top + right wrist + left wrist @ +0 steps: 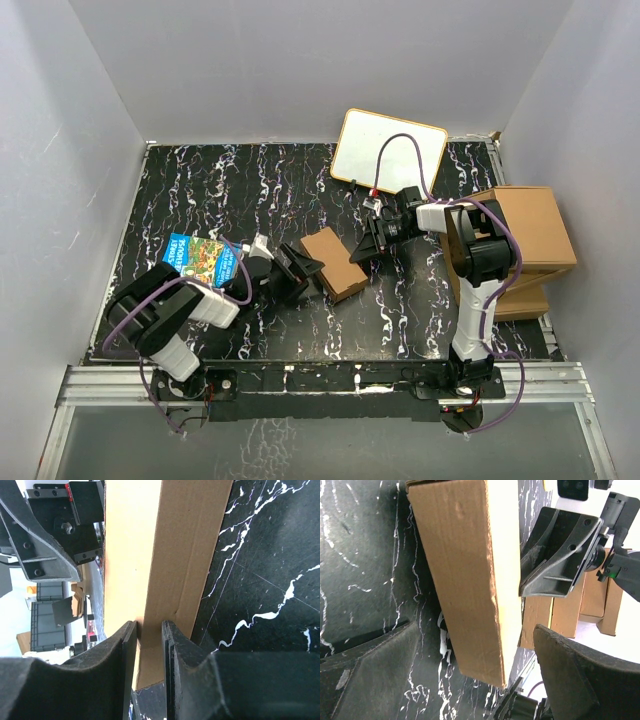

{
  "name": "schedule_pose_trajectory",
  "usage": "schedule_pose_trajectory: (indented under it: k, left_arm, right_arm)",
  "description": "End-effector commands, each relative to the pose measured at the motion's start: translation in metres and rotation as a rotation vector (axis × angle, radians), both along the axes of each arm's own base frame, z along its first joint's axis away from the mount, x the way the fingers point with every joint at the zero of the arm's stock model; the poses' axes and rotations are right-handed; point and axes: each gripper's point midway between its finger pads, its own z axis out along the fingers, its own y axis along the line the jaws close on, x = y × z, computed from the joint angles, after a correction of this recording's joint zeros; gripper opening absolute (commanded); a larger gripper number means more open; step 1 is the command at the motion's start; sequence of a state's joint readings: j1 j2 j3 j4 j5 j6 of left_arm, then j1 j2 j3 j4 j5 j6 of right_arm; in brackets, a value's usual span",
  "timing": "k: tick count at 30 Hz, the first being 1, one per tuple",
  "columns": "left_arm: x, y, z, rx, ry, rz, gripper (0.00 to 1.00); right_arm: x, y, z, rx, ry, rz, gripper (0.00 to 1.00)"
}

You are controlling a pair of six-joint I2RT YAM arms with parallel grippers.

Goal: Fold the paper box

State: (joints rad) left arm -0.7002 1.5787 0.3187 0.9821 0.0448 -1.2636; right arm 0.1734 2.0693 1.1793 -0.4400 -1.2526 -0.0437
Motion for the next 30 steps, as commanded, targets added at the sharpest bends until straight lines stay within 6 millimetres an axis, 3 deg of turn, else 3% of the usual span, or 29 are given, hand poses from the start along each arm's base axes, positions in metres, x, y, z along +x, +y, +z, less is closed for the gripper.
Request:
schedule_pose_trajectory:
  k: [1,11,18,23,30]
  left_arm:
    - [0.018,-0.012,0.012,-0.046,-0.044,0.047,0.97]
    - [0.031,-0.017,0.009,-0.057,-0.063,0.117,0.92]
    - [0.043,-0.032,0.023,-0.132,-0.147,0.115,0.72]
    - [0.044,-0.035,0.03,-0.166,-0.19,0.105,0.51]
    - [0.039,-0.027,0.043,-0.128,-0.24,0.099,0.34]
  right_arm:
    - [0.002,-0.006,-0.02,-0.047,-0.002,-0.02,0.29]
    - [0.002,-0.007,-0.029,-0.07,0.016,-0.026,0.29]
    - [0.001,-0.006,-0.028,-0.063,0.023,-0.024,0.29]
    - [0.004,-0.006,-0.019,-0.052,-0.011,-0.018,0.32]
    - [0.011,-0.007,0.013,-0.041,-0.137,0.02,0.47]
